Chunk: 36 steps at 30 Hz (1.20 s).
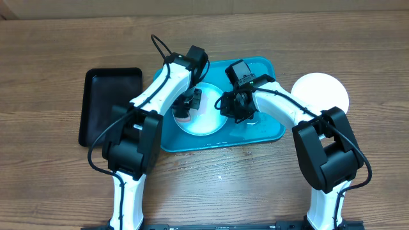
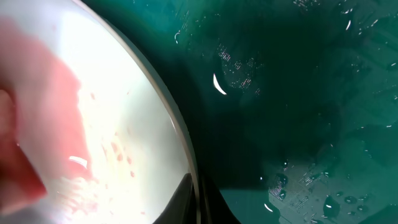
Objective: Clean dirty plates on tray and stack at the side
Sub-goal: 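Keep scrubbing the light-blue plate with the left gripper's sponge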
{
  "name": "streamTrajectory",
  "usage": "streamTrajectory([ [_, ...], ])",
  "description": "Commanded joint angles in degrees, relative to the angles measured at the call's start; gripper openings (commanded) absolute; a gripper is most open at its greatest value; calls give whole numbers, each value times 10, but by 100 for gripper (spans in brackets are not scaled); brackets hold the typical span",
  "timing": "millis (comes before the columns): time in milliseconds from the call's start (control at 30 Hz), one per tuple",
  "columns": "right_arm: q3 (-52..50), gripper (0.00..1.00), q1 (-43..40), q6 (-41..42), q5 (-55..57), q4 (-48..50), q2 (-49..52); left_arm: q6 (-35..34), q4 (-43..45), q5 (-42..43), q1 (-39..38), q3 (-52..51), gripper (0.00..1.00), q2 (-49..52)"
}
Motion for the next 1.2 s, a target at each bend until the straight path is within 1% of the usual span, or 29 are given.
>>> streamTrajectory([
  [0,-25,4,3,-2,26,-8,24,68,-16,160,3,-1,4,3],
  [100,-25,4,3,-2,26,-8,24,96,-16,233,3,-1,4,3],
  [167,-25,4,3,-2,26,-8,24,99,-10,254,3,-1,4,3],
  [400,-25,4,3,-2,26,-8,24,99,28,263,3,-1,4,3],
  [533,-25,4,3,-2,26,-8,24,98,68,255,3,-1,4,3],
  [700,-25,4,3,-2,26,-8,24,77,120,186,3,-1,4,3],
  [800,-25,4,3,-2,26,-8,24,77,135,123,3,-1,4,3],
  [933,-25,4,3,-2,26,-8,24,76,129,37,3,-1,4,3],
  [1033,-25,4,3,-2,26,-8,24,59,117,-23,3,-1,4,3],
  [1100,-25,4,3,-2,26,-8,24,51,110,-40,3,-1,4,3],
  [1167,-25,4,3,-2,26,-8,24,51,108,-39,3,-1,4,3],
])
